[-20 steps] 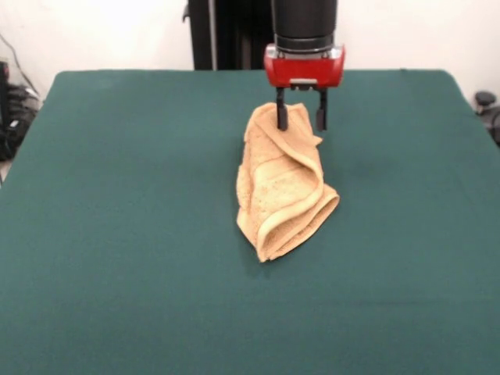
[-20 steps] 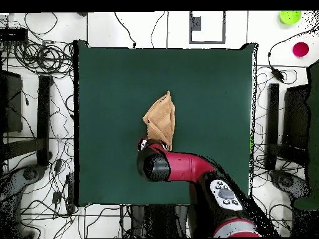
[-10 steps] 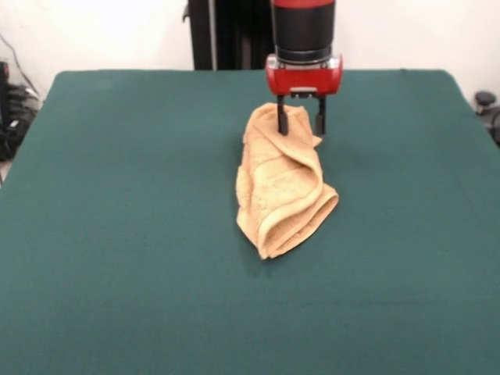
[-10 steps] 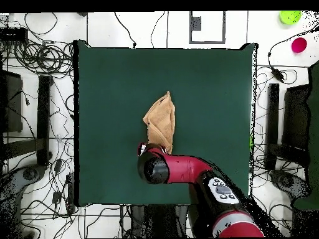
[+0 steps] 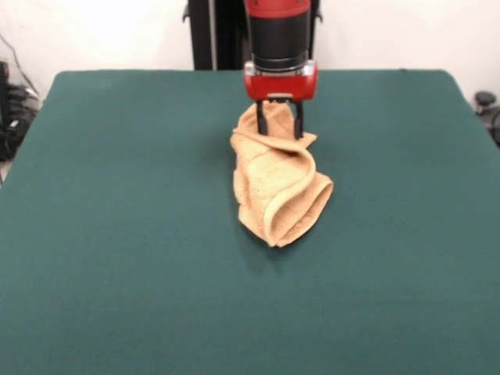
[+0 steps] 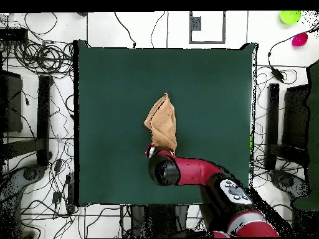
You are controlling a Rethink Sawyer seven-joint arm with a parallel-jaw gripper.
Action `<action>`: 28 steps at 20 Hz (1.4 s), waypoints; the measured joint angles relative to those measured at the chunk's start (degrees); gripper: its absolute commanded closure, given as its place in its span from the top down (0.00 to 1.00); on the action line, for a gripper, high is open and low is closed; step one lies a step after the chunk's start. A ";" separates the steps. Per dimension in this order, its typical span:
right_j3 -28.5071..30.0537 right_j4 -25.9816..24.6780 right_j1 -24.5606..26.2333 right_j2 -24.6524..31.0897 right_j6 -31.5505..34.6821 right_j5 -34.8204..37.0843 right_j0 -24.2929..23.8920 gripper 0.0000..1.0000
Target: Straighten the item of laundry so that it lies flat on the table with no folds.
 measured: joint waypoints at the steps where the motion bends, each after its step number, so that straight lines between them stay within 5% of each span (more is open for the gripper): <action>1: 0.00 -0.29 -0.01 0.30 0.00 0.00 -0.54 1.00; 13: 0.00 -4.47 -0.05 3.38 0.00 0.04 -6.90 1.00; 28: 0.04 -6.56 -1.43 3.44 0.00 0.42 -6.97 1.00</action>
